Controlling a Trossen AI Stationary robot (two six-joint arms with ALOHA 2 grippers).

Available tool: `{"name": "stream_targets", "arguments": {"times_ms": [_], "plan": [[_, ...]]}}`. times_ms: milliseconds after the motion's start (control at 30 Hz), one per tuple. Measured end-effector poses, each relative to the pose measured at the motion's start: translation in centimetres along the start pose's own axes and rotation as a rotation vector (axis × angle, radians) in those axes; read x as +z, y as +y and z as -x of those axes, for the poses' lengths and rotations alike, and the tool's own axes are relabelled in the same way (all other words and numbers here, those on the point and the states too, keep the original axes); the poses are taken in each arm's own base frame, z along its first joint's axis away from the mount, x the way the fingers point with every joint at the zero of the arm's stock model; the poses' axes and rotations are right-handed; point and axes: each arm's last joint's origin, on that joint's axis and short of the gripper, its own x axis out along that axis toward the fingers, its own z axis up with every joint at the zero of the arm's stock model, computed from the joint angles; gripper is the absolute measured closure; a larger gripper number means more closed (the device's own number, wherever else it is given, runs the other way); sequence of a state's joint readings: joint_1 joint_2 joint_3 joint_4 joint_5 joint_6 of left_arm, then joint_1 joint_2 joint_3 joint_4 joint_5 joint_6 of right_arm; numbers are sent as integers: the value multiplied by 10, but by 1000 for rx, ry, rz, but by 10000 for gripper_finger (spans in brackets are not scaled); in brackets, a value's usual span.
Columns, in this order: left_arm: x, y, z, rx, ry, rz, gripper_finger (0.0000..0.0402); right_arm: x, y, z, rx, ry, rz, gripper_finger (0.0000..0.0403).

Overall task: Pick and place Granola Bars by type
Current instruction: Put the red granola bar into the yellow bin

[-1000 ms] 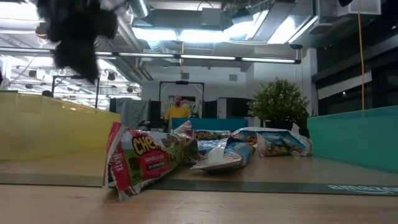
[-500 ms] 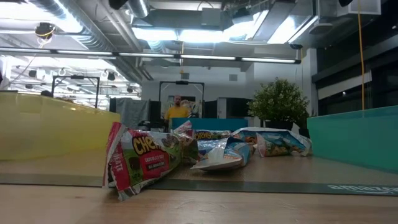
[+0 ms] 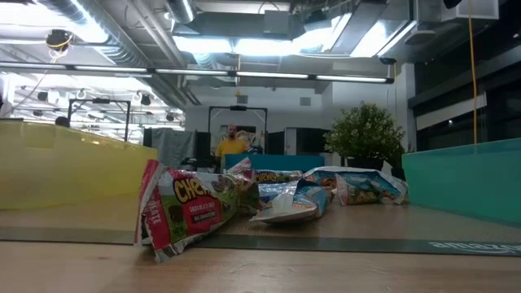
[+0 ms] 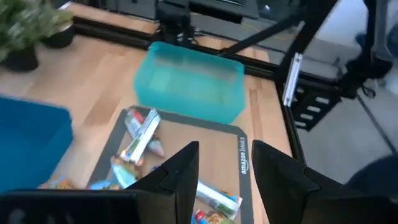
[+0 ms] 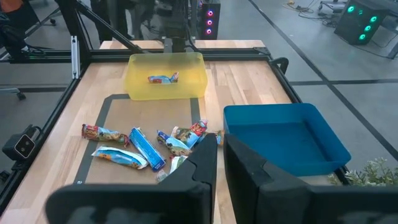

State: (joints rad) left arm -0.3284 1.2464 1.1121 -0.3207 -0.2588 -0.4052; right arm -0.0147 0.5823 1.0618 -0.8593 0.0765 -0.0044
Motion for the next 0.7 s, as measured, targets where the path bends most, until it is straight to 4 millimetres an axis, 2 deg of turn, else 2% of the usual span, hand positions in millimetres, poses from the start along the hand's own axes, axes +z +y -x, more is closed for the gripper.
{"name": "stream_targets", "arguments": {"times_ms": [167,367,700], "plan": [[29,-3,-14,38,112,-110,261,0,0,0,0,0,3,369],[61,11,-26,127,191,-155,261,0,0,0,0,0,31,369],[71,34,-33,139,202,-193,261,0,0,0,1,0,34,369]]}}
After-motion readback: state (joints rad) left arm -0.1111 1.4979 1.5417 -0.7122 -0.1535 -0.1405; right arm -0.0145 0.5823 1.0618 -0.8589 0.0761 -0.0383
